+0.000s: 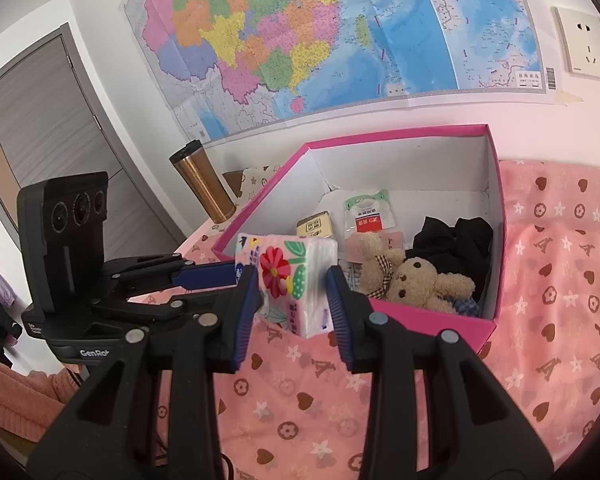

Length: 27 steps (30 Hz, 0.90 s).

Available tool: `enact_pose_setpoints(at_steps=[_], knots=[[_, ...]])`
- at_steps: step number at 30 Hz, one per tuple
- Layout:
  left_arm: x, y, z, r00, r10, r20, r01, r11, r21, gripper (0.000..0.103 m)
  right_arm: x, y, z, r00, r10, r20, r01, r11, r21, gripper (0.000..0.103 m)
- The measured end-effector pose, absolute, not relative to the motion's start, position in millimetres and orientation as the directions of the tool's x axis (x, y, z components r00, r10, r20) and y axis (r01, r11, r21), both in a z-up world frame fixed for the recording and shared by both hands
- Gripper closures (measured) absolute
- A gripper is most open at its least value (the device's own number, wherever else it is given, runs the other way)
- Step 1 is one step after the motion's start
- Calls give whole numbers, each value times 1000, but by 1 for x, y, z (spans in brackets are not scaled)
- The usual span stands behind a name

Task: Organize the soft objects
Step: 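Carry the floral tissue pack over the magenta box rim, then lower the floral tissue pack into the box and open the left tool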

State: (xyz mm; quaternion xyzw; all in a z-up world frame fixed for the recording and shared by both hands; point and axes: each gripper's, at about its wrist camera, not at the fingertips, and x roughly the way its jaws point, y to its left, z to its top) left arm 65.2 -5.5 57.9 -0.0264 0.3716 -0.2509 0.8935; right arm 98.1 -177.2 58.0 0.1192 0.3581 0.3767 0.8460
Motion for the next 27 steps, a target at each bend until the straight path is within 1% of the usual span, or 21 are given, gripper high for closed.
enact_pose_setpoints(at_steps=[27], knots=[[82, -4, 63, 616, -448, -648, 418, 883, -214, 70, 113, -174, 64, 466, 722, -513, -553, 689, 468, 65]])
